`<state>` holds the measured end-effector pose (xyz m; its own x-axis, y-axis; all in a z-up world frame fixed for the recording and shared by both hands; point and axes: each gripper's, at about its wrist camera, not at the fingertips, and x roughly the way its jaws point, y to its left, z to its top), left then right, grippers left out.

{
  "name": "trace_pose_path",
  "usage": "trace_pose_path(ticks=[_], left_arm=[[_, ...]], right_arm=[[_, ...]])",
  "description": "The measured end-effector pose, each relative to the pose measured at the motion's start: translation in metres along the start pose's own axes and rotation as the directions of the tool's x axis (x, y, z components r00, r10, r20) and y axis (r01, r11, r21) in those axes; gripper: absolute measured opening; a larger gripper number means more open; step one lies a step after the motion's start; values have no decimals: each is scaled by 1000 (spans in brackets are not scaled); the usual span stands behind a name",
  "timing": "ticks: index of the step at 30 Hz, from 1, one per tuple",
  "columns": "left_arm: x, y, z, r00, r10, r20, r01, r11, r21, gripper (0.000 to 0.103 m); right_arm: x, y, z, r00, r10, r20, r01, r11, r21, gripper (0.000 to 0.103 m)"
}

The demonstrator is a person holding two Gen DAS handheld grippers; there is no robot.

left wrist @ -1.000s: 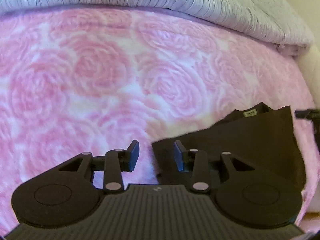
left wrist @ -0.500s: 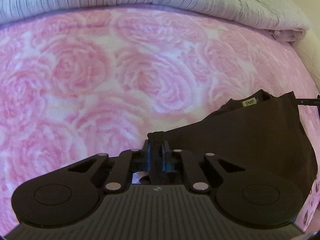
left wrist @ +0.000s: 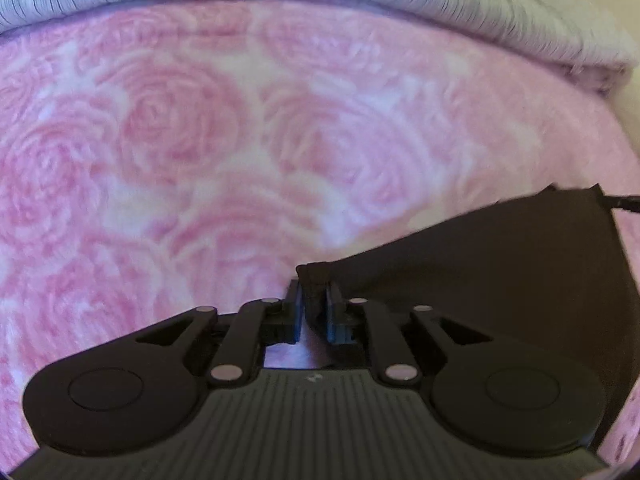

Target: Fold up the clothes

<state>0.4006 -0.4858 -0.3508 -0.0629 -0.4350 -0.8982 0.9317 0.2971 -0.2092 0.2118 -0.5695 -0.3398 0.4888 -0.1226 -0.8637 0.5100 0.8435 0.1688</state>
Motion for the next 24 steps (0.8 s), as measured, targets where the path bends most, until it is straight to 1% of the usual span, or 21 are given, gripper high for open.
trace_pose_path(ticks=[2, 3, 5, 8, 10, 11, 13, 16, 18, 19, 20, 21, 23, 24], left_arm=[[-9, -1, -1, 999, 28, 20, -28, 1000, -14, 16], [-16, -2, -2, 998, 47, 31, -46, 999, -22, 19], [-34, -4, -9, 996, 70, 46, -69, 997, -26, 19], [-65, -14, -25, 994, 94, 49, -94, 995, -17, 20], [-83, -35, -43, 996, 76, 36, -77, 997, 13, 20], [-92, -46, -54, 998, 59, 25, -60, 998, 31, 20], [-104, -74, -81, 1000, -4, -14, 5, 998, 70, 20], [-105, -111, -126, 990, -103, -91, 114, 987, 116, 22], [-96, -125, -153, 983, -108, -150, 129, 982, 139, 22], [-89, -130, -165, 979, -85, -184, 114, 982, 153, 22], [-81, -131, -178, 974, -52, -219, 90, 981, 170, 21], [-77, -129, -187, 971, -29, -238, 73, 981, 180, 21], [-78, -122, -197, 974, -26, -225, 67, 982, 178, 21], [-79, -119, -197, 974, -22, -226, 61, 985, 164, 19]], right_arm=[[-7, -2, -5, 998, -56, 19, 56, 998, 10, 14], [-16, -3, -8, 996, -81, 33, 81, 997, 17, 16], [-36, -4, -17, 994, -98, 46, 97, 995, 34, 20], [-70, 6, -39, 997, -63, 49, 62, 998, 32, 22], [-91, 21, -61, 999, -7, 40, 7, 1000, 7, 23], [-100, 29, -72, 999, 20, 34, -20, 1000, -6, 23], [-115, 46, -98, 997, 82, 10, -82, 996, -33, 23], [-124, 72, -137, 983, 176, -57, -178, 983, -46, 24], [-123, 82, -160, 973, 211, -98, -214, 977, -21, 24], [-121, 84, -170, 970, 214, -116, -216, 976, -5, 24], [-117, 83, -178, 971, 199, -133, -199, 980, 7, 24], [-114, 79, -187, 972, 178, -153, -176, 984, 24, 24], [-110, 60, -202, 974, 137, -177, -125, 989, 78, 24], [-112, 47, -208, 975, 143, -167, -125, 986, 113, 24]])
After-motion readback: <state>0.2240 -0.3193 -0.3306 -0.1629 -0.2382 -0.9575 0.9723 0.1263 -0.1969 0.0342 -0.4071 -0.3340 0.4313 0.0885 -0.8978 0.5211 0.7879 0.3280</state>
